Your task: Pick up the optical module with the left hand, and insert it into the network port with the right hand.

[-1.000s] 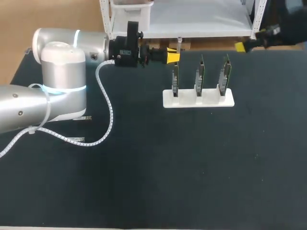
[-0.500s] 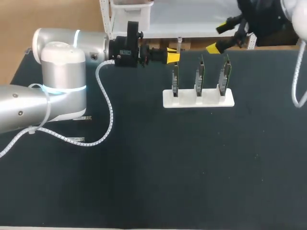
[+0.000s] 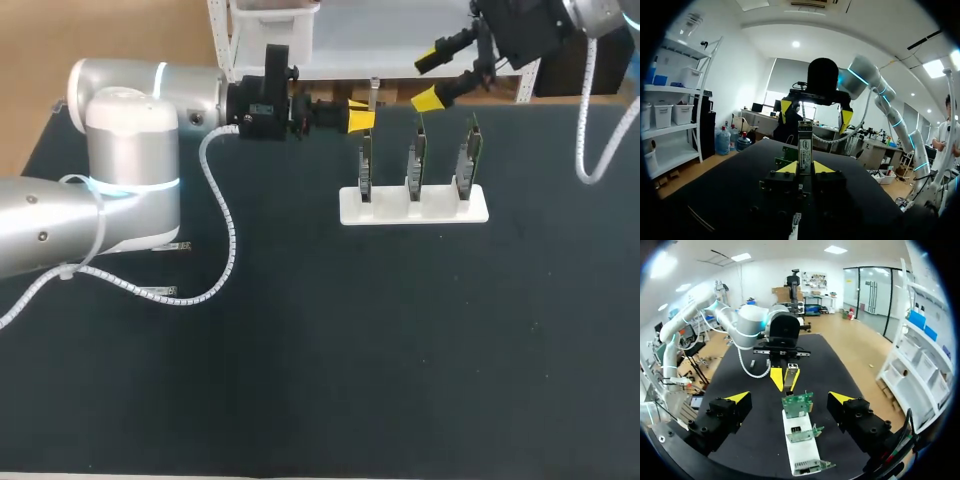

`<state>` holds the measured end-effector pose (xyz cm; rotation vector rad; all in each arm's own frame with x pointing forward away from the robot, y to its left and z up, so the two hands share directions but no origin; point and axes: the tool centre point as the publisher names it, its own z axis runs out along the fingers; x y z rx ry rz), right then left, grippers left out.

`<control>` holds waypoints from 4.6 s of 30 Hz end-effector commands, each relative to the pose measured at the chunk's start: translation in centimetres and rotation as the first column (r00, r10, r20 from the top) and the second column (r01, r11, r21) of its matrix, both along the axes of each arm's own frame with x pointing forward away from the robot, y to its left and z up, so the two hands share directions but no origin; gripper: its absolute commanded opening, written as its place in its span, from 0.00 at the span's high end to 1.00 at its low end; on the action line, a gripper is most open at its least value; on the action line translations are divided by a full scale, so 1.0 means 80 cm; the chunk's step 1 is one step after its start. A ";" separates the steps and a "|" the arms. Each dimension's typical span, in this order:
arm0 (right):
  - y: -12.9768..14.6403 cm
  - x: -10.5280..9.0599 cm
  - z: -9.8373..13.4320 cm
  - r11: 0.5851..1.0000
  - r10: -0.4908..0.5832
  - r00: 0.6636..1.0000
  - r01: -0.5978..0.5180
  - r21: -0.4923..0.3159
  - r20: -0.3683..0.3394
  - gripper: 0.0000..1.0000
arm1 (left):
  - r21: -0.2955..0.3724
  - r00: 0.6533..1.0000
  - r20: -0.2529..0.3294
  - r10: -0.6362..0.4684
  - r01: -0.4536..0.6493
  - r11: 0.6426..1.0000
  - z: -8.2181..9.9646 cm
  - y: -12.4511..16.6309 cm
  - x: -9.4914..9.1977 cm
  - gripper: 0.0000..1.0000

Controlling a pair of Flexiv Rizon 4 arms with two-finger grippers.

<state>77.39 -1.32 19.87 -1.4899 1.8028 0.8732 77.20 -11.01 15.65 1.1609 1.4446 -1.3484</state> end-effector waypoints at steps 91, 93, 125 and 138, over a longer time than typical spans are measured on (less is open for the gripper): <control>0.069 -0.002 -0.004 0.995 0.071 0.997 -0.068 0.068 -0.042 1.00 | -0.001 1.000 0.002 0.006 -0.006 1.000 -0.001 0.000 -0.002 1.00; 0.069 -0.002 -0.004 0.995 0.072 0.996 -0.069 0.069 -0.043 1.00 | -0.001 1.000 0.002 0.006 -0.006 1.000 -0.001 0.000 -0.002 1.00; 0.062 0.000 -0.007 0.997 0.056 0.998 -0.054 0.062 -0.035 1.00 | 0.141 0.999 0.042 -0.005 -0.001 0.990 -0.005 0.004 -0.008 0.00; 0.059 0.001 -0.007 0.996 0.051 0.998 -0.049 0.068 -0.033 1.00 | 0.393 0.989 0.136 -0.050 -0.008 0.920 -0.015 0.037 -0.002 0.00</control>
